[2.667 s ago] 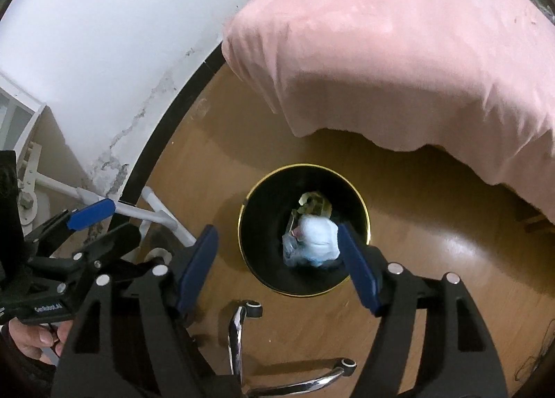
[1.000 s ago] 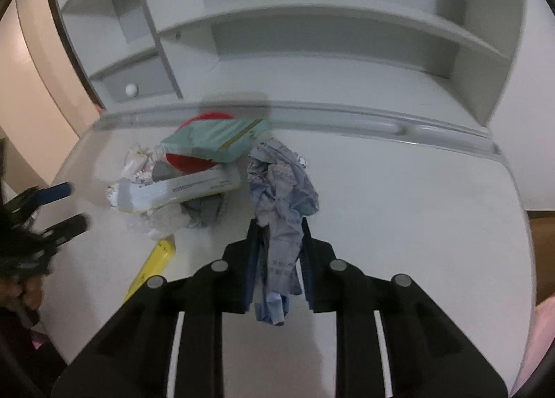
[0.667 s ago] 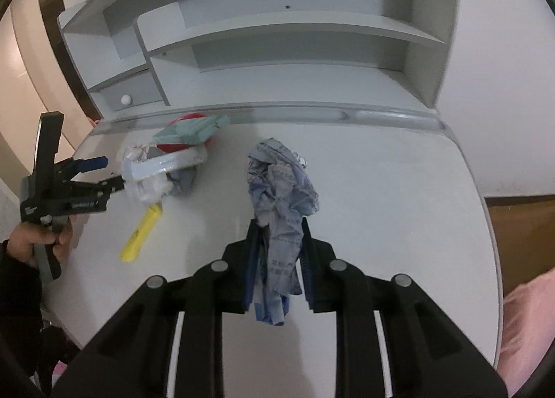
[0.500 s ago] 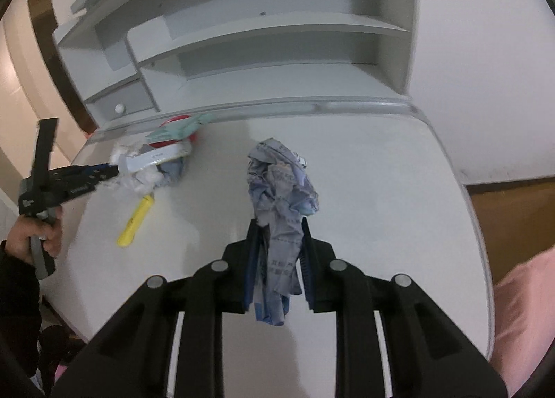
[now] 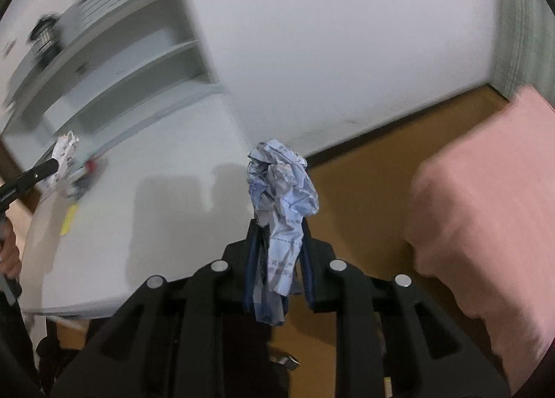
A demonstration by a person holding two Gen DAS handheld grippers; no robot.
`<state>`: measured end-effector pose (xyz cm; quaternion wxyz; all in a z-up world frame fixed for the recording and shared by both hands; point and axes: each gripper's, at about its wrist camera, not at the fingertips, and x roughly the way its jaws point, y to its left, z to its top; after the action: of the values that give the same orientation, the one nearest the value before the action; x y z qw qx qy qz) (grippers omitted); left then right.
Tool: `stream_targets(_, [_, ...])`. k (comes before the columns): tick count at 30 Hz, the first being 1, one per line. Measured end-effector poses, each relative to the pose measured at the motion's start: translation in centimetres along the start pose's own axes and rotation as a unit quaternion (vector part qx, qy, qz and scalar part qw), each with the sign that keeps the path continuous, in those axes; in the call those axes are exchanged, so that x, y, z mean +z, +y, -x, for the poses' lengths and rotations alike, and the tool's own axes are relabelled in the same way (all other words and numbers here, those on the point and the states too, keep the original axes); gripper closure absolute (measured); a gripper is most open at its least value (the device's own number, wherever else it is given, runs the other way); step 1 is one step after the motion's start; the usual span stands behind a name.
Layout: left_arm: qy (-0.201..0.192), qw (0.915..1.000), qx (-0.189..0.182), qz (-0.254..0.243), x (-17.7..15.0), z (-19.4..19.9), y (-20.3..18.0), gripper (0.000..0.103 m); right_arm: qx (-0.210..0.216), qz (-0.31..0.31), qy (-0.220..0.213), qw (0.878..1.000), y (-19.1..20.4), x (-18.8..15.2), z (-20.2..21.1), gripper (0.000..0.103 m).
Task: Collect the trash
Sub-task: 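Carry the mask and crumpled paper over the bin and open both grippers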
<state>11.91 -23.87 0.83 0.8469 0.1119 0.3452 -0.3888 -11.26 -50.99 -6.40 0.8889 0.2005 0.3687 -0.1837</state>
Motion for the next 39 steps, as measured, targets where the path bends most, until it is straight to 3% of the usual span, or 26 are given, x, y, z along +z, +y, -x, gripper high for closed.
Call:
stream_targets(4, [0.023, 0.9917, -0.11, -0.062, 0.1, -4.5, -11.9, 0.079, -0.051, -0.067, 0.004, 0.996, -7.6, -3.7, 1.9, 0.081])
stream_targets(7, [0.064, 0.9768, -0.18, -0.098, -1.6, -8.6, -20.5, 0.079, -0.082, -0.12, 0.02, 0.989, -12.9, -7.0, 2.4, 0.081])
stream_targets(11, [0.129, 0.9561, -0.224, -0.139, -5.7, -14.1, -28.7, 0.079, -0.108, -0.177, 0.057, 0.977, -18.3, -11.5, 1.5, 0.081])
stream_targets(14, [0.176, 0.9442, -0.232, -0.154, -9.0, -18.1, -32.1, 0.079, -0.115, -0.205, 0.087, 0.968, -20.9, -14.0, 0.0, 0.081])
stream_targets(20, [0.249, 0.9274, -0.221, -0.171, -14.4, -24.2, -35.3, 0.079, -0.107, -0.238, 0.135, 0.956, -23.2, -17.4, -4.2, 0.081])
stream_targets(25, [0.27, 0.9231, -0.205, -0.181, -16.4, -26.6, -36.6, 0.079, -0.095, -0.251, 0.143, 0.953, -24.0, -18.3, -5.3, 0.081])
stream_targets(30, [0.27, 0.9232, -0.202, -0.183, -16.4, -27.4, -37.0, 0.078, -0.089, -0.254, 0.147, 0.952, -24.5, -18.6, -6.0, 0.081])
stream_targets(32, [0.268, 0.9236, -0.201, -0.187, -16.3, -27.5, -37.1, 0.07, -0.088, -0.254, 0.148, 0.952, -24.5, -18.8, -5.9, 0.081])
stream_targets(34, [0.262, 0.9252, -0.201, -0.187, -16.1, -27.6, -37.1, 0.047, -0.088, -0.256, 0.148, 0.951, -24.7, -18.6, -5.9, 0.081])
stream_targets(36, [0.253, 0.9277, -0.2, -0.188, -15.8, -27.3, -37.3, 0.042, -0.088, -0.256, 0.149, 0.951, -24.6, -18.6, -5.9, 0.081])
stream_targets(39, [0.25, 0.9279, -0.199, -0.192, -15.4, -27.3, -37.4, 0.042, -0.086, -0.254, 0.153, 0.951, -24.4, -18.4, -6.2, 0.081])
